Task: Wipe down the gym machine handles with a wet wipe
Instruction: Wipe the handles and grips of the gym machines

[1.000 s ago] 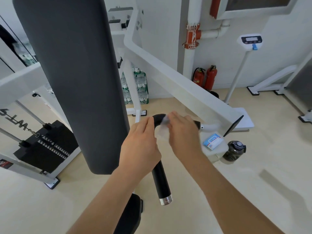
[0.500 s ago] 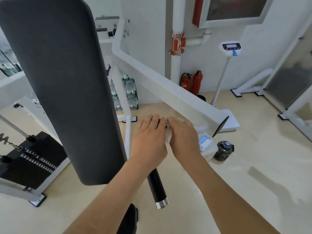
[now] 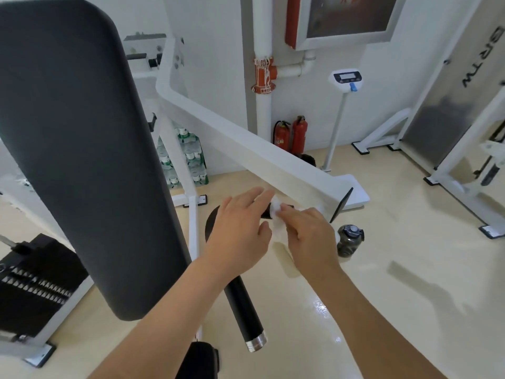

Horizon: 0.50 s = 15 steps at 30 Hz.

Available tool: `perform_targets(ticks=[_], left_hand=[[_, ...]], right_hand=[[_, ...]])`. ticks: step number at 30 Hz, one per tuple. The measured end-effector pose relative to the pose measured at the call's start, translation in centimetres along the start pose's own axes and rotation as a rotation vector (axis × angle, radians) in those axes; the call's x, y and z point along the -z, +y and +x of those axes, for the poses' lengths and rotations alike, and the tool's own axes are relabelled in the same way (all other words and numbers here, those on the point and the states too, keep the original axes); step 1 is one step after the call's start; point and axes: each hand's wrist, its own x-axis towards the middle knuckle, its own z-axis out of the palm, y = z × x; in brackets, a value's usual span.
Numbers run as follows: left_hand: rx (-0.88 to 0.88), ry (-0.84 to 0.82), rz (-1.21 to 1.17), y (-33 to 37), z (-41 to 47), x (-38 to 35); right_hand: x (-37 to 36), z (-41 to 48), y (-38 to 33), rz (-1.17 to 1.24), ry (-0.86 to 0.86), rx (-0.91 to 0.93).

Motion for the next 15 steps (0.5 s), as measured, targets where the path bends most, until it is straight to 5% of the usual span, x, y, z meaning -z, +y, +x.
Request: perform_targets(ticks=[3,9,15], left_hand=[[-0.072,-0.056,0.103,0.4,0.4,-0.8],[-0.218,-0.198,0.233,1.0,2.2,-2.5],[-0.269,-0.008,0.323,-1.3,3.1,-2.3]], right_hand=[[-0.2,1.2,0.4,-0.001,-0.004,-0.143],[0.4,0.0,-0.6,0.361,-0.003,-0.443],[0.5,-2.2,-0.4,0.323,0.043,-0.299]])
